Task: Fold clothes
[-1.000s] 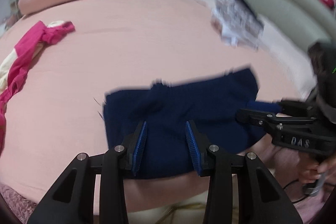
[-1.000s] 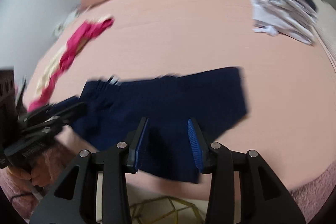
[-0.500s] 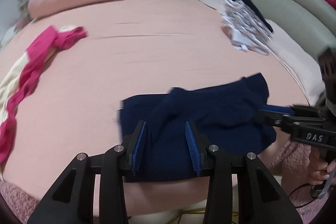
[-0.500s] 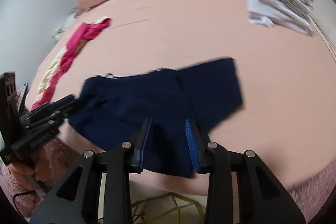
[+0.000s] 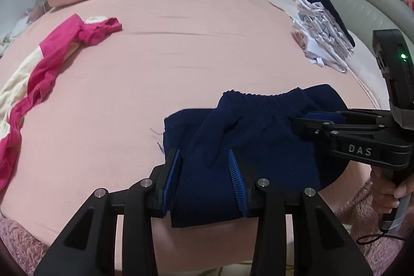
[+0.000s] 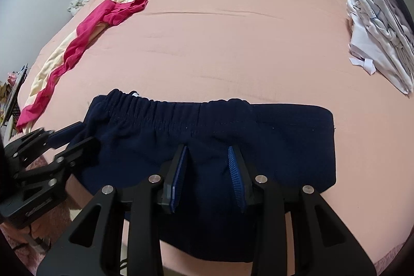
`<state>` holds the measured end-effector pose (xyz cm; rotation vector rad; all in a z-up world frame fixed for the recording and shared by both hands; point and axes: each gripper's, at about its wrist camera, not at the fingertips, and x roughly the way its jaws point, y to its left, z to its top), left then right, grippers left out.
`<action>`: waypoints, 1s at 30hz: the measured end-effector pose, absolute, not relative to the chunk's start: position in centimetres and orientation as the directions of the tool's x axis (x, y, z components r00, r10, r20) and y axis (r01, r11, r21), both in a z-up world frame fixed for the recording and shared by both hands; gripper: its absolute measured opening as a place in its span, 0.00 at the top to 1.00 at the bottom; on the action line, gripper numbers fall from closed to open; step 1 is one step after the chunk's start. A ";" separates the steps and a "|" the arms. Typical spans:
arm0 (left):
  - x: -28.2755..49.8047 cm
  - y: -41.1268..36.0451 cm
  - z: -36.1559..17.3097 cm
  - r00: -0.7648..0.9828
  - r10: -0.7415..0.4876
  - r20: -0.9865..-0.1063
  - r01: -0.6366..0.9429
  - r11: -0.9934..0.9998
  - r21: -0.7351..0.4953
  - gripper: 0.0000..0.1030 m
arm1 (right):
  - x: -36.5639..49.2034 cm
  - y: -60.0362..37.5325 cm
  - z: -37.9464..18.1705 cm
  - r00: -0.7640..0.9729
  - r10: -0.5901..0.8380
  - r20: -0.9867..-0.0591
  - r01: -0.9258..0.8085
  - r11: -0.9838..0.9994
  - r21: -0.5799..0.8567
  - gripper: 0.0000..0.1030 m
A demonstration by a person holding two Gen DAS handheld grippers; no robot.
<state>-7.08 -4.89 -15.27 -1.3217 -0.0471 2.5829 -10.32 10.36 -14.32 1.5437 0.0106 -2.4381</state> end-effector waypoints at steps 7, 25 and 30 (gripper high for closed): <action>-6.7 -4.7 -15.1 -0.551 0.230 -0.802 -0.218 -0.968 -0.127 0.60 | -7.2 13.8 -12.5 -0.411 -0.250 -0.877 0.136 -0.968 0.213 0.64; -7.2 -7.8 -17.1 -0.477 0.197 -0.857 -0.073 -0.980 -0.185 0.39 | -3.8 19.2 -14.9 -0.359 -0.213 -0.909 -0.017 -0.972 0.235 0.51; -6.8 -10.7 -16.4 -0.499 0.282 -0.820 -0.002 -0.946 -0.324 0.39 | -3.4 20.6 -14.7 -0.377 -0.267 -0.887 -0.044 -0.951 0.305 0.45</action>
